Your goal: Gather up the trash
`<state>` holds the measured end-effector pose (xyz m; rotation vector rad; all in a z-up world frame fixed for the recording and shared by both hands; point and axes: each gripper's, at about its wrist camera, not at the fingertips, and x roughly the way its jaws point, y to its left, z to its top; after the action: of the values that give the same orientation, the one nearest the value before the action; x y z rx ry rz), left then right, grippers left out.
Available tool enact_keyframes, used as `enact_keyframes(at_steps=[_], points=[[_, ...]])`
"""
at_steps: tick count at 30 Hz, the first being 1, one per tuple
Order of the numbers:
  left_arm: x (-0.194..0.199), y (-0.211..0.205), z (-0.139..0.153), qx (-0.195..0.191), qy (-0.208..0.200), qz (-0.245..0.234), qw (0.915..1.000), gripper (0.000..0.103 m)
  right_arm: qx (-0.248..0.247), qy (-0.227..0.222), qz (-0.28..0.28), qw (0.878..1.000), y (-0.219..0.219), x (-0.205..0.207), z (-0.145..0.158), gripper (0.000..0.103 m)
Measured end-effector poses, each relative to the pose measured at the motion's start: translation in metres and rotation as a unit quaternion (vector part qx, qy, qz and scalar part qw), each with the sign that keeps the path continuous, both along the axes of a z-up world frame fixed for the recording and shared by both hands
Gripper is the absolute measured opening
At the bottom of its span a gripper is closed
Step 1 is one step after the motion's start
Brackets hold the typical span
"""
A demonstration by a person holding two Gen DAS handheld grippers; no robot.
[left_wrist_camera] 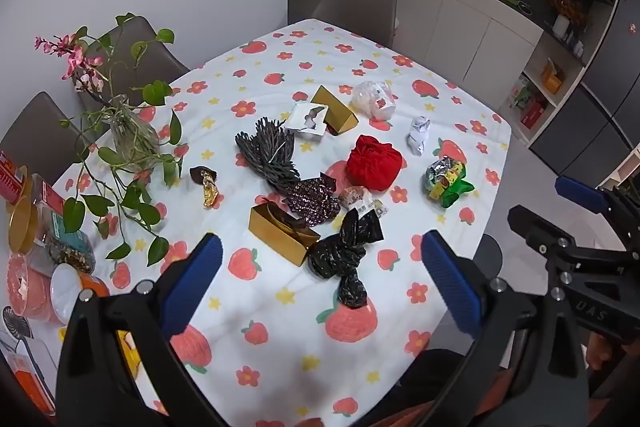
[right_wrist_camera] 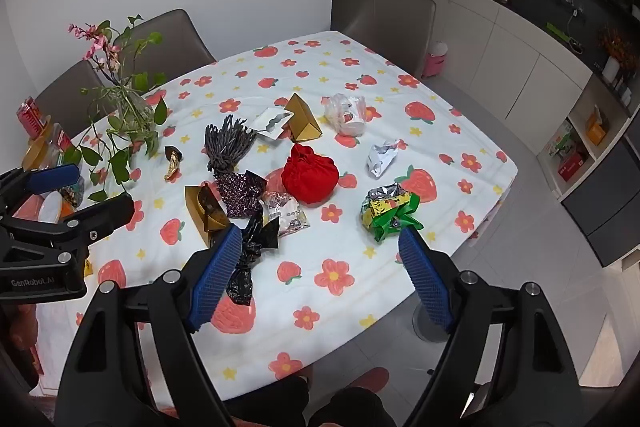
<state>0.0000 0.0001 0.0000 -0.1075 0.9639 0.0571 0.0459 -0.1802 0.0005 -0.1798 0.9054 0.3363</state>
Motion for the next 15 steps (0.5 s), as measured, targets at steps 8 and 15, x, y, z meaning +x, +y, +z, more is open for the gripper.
enact_keyframes(at_steps=[8,15], points=[[0.0002,-0.0004,-0.0001,0.003,0.001,-0.001,1.0000,0.099,0.000,-0.001,-0.001,1.000,0.0002,0.0000,0.0003,0.078],[0.0003,-0.0003,-0.0004,0.002,0.000,-0.001,1.0000,0.099,-0.001,0.001,0.002,1.000,0.0004,0.0000,0.0001,0.078]])
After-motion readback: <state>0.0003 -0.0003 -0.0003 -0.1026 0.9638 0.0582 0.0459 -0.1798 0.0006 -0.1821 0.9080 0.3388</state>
